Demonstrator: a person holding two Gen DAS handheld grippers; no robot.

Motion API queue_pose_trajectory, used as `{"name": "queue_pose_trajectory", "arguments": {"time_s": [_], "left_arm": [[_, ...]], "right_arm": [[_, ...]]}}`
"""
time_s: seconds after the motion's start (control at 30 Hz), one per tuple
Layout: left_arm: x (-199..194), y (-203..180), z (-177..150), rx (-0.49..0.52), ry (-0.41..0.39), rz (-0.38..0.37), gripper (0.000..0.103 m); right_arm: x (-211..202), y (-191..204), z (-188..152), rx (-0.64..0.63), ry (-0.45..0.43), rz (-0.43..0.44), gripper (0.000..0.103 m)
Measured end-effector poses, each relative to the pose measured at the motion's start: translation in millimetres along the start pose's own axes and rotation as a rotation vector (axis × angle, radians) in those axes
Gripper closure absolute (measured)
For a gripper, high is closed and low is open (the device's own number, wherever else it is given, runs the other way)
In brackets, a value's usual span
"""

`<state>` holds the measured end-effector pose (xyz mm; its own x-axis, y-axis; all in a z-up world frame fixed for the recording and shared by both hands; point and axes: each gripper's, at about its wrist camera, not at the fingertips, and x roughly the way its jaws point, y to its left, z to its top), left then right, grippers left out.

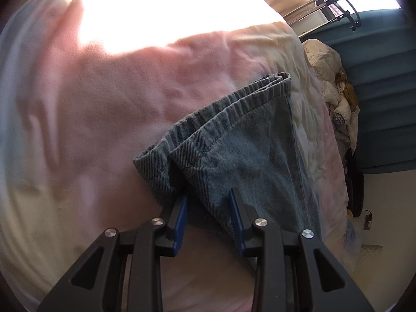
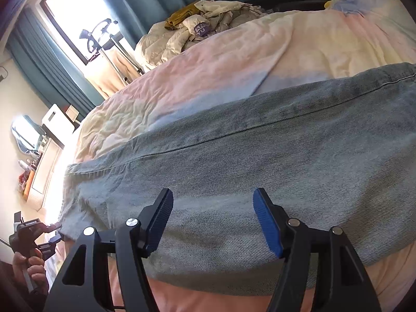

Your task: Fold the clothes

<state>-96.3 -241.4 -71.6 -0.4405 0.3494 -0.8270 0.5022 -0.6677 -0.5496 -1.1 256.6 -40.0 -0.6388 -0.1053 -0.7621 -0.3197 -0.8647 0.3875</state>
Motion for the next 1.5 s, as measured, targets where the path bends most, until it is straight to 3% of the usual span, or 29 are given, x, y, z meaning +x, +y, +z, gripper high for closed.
{"name": "queue_pose_trajectory", "arguments": {"time_s": [0.23, 0.3, 0.4, 0.63, 0.73, 0.93, 1.17, 1.23, 1.3, 1.4, 1.5], "left_arm": [[-1.8, 17.6, 7.4, -0.152, -0.071, -0.113, 0.072], [-4.8, 21.2, 7.1, -0.173, -0.097, -0.127, 0.083], [-14.6, 20.2, 7.2, -0.155, -0.141, -0.146, 0.094], [-38.5, 17.9, 8.3, -0.134, -0.246, -0.177, 0.096], [-35.1, 25.8, 12.4, -0.17, -0.241, -0.163, 0.096], [-7.4, 43.7, 17.6, -0.252, -0.129, -0.121, 0.096], [-13.2, 45.2, 8.0, -0.267, -0.061, -0.135, 0.084], [-19.1, 39.2, 0.5, -0.245, -0.059, -0.156, 0.069], [-24.0, 30.6, -9.3, -0.208, -0.056, -0.186, 0.045], [-19.4, 17.4, -25.2, -0.167, -0.026, -0.195, 0.035], [-7.3, 12.8, -36.5, -0.172, 0.01, -0.182, 0.032]], "right_arm": [[4.6, 0.7, -1.3, -0.009, 0.012, -0.009, 0.038], [5.2, 0.9, -0.6, -0.011, 0.013, -0.012, 0.038], [5.8, 2.7, -0.5, -0.016, 0.016, -0.019, 0.038], [4.2, -0.2, -1.4, -0.005, 0.021, -0.016, 0.038], [3.4, -1.7, -1.3, 0.003, 0.018, -0.012, 0.038], [5.6, -2.8, -1.1, 0.006, 0.024, -0.003, 0.038], [5.1, -4.4, -1.4, 0.018, 0.03, 0.011, 0.038], [4.7, -4.8, -1.5, 0.021, 0.031, 0.017, 0.038], [4.6, -4.9, -1.5, 0.024, 0.032, 0.023, 0.038], [4.5, -6.4, -1.1, 0.031, 0.037, 0.031, 0.038], [3.2, -7.5, -1.7, 0.041, 0.042, 0.046, 0.038]]}}
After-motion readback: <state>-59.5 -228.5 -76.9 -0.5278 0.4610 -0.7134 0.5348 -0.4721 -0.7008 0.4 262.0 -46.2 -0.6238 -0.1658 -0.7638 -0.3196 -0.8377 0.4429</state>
